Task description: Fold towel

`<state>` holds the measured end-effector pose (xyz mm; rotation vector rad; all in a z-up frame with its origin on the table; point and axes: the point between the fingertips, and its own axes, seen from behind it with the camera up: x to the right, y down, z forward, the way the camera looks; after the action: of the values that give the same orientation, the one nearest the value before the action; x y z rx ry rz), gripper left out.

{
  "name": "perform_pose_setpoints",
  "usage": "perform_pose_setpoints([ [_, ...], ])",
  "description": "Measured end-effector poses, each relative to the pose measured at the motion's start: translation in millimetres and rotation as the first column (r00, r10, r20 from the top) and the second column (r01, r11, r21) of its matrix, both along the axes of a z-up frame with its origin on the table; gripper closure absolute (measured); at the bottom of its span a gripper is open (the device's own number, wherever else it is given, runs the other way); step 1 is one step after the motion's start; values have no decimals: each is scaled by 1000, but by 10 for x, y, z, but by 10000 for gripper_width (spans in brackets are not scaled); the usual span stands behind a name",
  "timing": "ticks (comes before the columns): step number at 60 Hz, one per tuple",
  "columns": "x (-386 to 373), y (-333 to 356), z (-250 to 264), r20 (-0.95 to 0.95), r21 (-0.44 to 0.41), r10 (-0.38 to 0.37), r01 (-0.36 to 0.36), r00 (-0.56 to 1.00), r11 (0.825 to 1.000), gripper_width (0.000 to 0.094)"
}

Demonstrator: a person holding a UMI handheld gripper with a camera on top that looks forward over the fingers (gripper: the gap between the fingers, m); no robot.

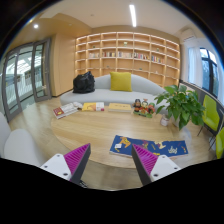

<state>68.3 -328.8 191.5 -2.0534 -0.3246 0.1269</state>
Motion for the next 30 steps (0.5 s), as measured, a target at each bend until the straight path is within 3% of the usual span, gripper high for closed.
perform_pose_setpoints([
  [15,15,268,-614,7,-111,-40,40,999,993,86],
  [30,-65,1128,-1315,12,-171,-126,126,992,977,84],
])
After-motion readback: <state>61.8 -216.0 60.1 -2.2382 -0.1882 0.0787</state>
